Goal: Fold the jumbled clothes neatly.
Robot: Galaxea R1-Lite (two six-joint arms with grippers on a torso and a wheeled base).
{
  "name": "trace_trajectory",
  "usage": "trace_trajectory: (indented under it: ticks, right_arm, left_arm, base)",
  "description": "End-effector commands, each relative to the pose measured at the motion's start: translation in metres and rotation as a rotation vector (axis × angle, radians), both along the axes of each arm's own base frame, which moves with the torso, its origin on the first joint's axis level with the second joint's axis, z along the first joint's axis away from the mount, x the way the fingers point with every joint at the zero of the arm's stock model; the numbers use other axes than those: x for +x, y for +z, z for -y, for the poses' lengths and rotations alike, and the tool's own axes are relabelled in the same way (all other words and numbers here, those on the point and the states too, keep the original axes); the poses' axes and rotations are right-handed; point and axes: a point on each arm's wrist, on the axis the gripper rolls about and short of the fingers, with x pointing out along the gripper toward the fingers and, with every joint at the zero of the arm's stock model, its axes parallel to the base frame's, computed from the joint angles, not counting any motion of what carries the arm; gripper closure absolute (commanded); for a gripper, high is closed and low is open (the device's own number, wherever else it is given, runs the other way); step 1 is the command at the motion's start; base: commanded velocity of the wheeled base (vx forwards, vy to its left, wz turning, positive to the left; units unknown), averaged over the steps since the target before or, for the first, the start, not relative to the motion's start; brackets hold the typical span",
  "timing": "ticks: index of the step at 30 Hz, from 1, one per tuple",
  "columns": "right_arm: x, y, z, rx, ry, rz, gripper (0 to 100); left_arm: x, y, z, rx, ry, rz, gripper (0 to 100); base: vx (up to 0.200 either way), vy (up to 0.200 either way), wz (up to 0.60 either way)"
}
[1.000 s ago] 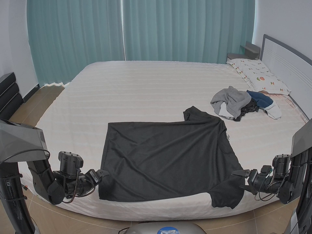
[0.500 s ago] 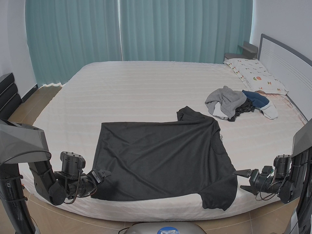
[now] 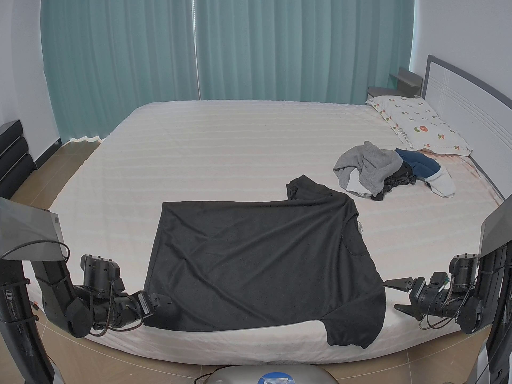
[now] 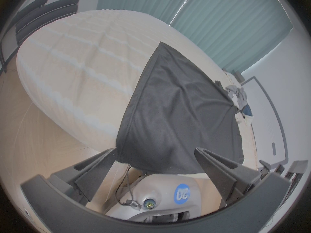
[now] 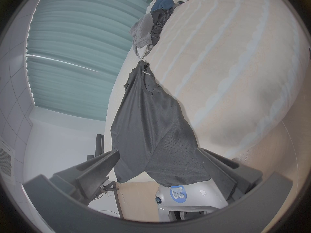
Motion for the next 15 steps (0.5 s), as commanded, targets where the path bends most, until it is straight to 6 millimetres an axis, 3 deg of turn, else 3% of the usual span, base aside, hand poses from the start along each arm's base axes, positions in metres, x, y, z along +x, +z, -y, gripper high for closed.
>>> trace_trajectory:
  ticks: [1,15]
  right_arm:
    - [0.001,0.001,0.0,-0.001,0.0,0.013,0]
    - [0.001,0.0,0.0,-0.002,0.001,0.014,0]
  left_arm:
    - [-0.011,-0.01,-0.008,0.024,-0.008,-0.058,0]
    - [-0.006,-0.034,-0.006,0.11,-0.089,-0.006,0]
  base:
    - [0.0,0.0,0.0]
    - [0.0,0.0,0.0]
